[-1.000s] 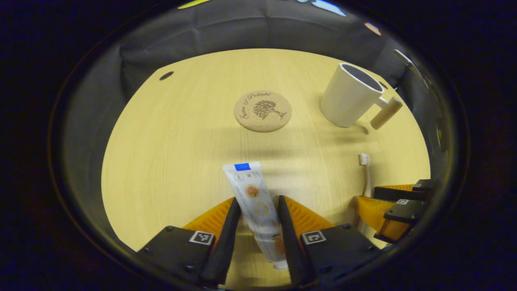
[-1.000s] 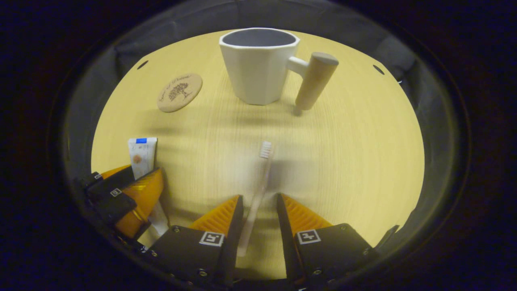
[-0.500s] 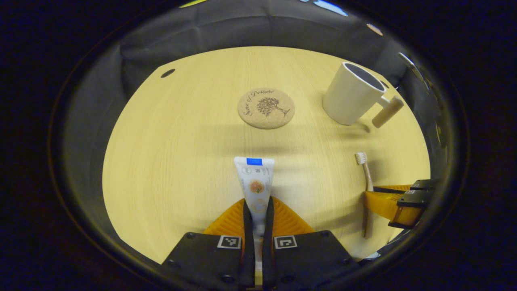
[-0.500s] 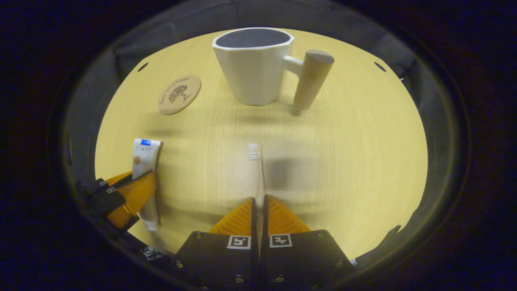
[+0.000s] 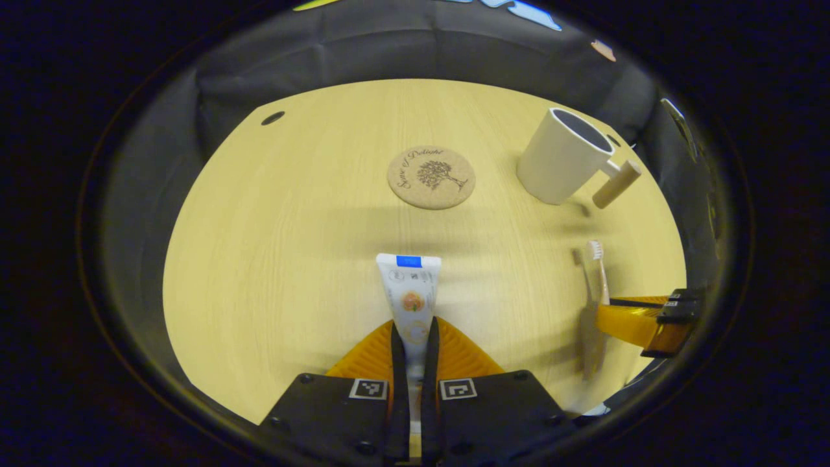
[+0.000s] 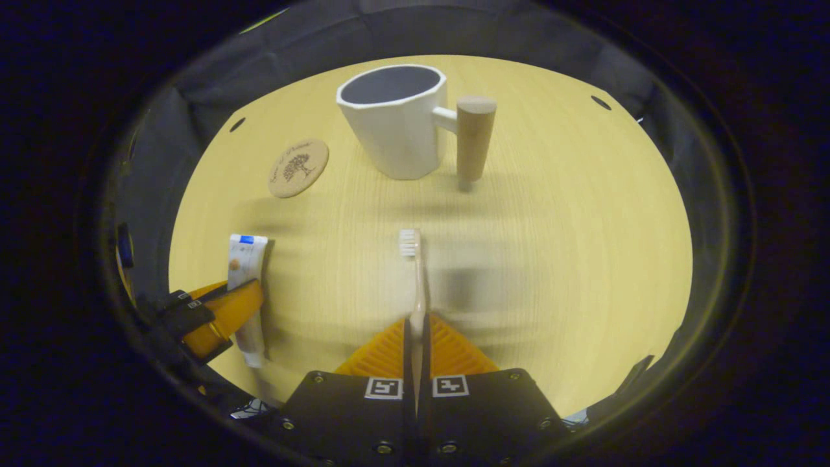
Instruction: Put the toothbrush and toothpaste on the desktop into the cup, then pick up the cup and place it on the coaster on the desktop.
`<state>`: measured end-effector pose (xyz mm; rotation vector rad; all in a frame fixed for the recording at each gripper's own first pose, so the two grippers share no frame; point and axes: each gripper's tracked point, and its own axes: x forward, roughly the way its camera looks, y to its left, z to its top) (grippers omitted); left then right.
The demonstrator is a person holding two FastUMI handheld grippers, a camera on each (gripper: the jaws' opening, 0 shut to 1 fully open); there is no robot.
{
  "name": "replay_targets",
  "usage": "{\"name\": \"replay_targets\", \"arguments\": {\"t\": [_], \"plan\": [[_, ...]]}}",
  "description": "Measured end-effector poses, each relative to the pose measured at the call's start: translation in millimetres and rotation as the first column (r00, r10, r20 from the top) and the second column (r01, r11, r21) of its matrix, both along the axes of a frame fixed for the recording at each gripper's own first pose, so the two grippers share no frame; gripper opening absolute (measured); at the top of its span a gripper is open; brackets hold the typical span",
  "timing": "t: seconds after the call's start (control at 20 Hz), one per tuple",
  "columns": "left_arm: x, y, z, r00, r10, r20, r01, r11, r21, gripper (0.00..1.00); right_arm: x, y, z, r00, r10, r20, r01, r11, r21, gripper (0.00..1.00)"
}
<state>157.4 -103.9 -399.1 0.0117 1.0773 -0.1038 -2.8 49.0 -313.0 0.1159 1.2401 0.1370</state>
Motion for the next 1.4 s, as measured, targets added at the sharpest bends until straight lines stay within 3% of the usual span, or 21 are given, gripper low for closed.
{"name": "replay_targets", "arguments": {"t": [0.35,0.75,1.0,1.4], "plan": [[-3,0,25,0.998,-0.023,0.054,0.023,1.0,-0.012,0.15,9,8,73,0.991,-0.002,0.131,-0.009,0.997,0.082,0.02],[-8,18,42,0.997,0.002,0.08,0.0,1.0,-0.023,0.14,79,2,140,0.958,-0.075,0.278,0.034,0.988,0.149,0.03],[-18,34,50,0.996,0.017,0.085,-0.015,1.0,-0.018,0.15,135,1,175,0.921,-0.092,0.378,0.034,0.987,0.156,0.02],[-45,71,56,0.993,0.098,0.067,-0.098,0.995,-0.011,0.15,213,8,185,0.876,-0.139,0.462,0.057,0.981,0.188,0.02]]}}
